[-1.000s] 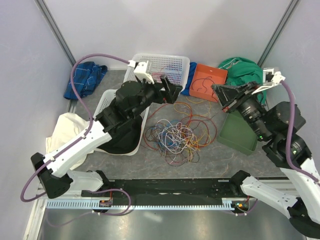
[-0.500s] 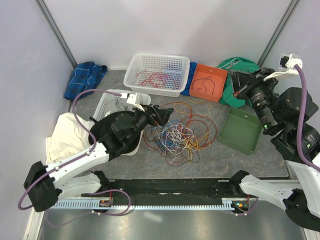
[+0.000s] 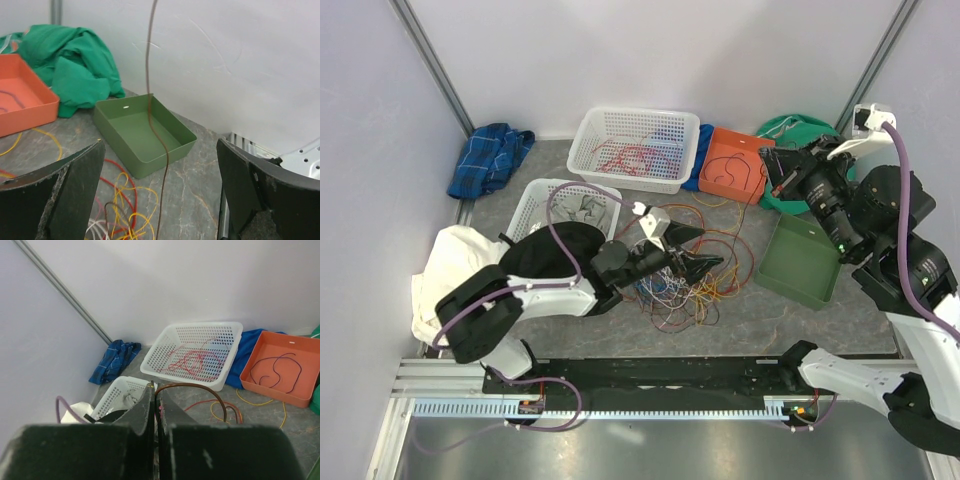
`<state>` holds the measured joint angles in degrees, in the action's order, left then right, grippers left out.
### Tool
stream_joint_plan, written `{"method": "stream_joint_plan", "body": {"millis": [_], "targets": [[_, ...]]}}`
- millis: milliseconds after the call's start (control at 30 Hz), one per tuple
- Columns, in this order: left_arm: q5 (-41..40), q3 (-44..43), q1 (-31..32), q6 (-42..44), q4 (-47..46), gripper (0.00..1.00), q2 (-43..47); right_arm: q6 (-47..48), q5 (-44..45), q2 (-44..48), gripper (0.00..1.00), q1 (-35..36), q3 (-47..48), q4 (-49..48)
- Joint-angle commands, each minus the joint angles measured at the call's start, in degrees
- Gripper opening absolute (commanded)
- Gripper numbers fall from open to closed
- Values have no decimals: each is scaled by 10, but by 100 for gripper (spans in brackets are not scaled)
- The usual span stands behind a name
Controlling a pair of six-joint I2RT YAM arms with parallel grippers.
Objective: Untangle the cables
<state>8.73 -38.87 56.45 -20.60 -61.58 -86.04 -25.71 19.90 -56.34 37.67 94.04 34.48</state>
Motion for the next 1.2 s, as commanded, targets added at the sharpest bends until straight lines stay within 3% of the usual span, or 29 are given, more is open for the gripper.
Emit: {"method": "stream_joint_plan", "body": {"millis": [0, 167, 267, 367, 467, 500, 600, 733, 867, 967, 1167], "targets": [[60, -49, 3, -3, -71, 100, -61, -6, -21, 11, 0, 0, 20, 3], [77, -85, 10, -21, -58, 98, -135, -7, -33, 15, 0, 1, 16, 1], [81, -99, 14, -27, -62, 93, -166, -8, -40, 18, 0, 1, 13, -1], [89, -117, 17, -36, -56, 82, -184, -10, -43, 23, 0, 1, 7, -4], [114, -131, 20, -45, -58, 57, -200, -9, -38, 26, 0, 1, 1, -3], [117, -132, 19, -48, -58, 37, -199, -7, -36, 28, 0, 1, -1, -3], [105, -118, 19, -50, -52, 2, -175, -1, -22, 39, 0, 1, -10, 0], [32, -109, 16, -29, 64, 2, -40, 7, 8, 80, 0, 1, -66, 3], [-75, -220, 15, -4, 412, 2, 65, 2, 25, 137, 0, 1, -149, -19], [-110, -326, 14, 11, 548, 2, 104, -6, 9, 186, 0, 1, -223, -56], [-110, -388, 14, 6, 560, 2, 151, -34, -112, 240, 0, 0, -341, -140]]}}
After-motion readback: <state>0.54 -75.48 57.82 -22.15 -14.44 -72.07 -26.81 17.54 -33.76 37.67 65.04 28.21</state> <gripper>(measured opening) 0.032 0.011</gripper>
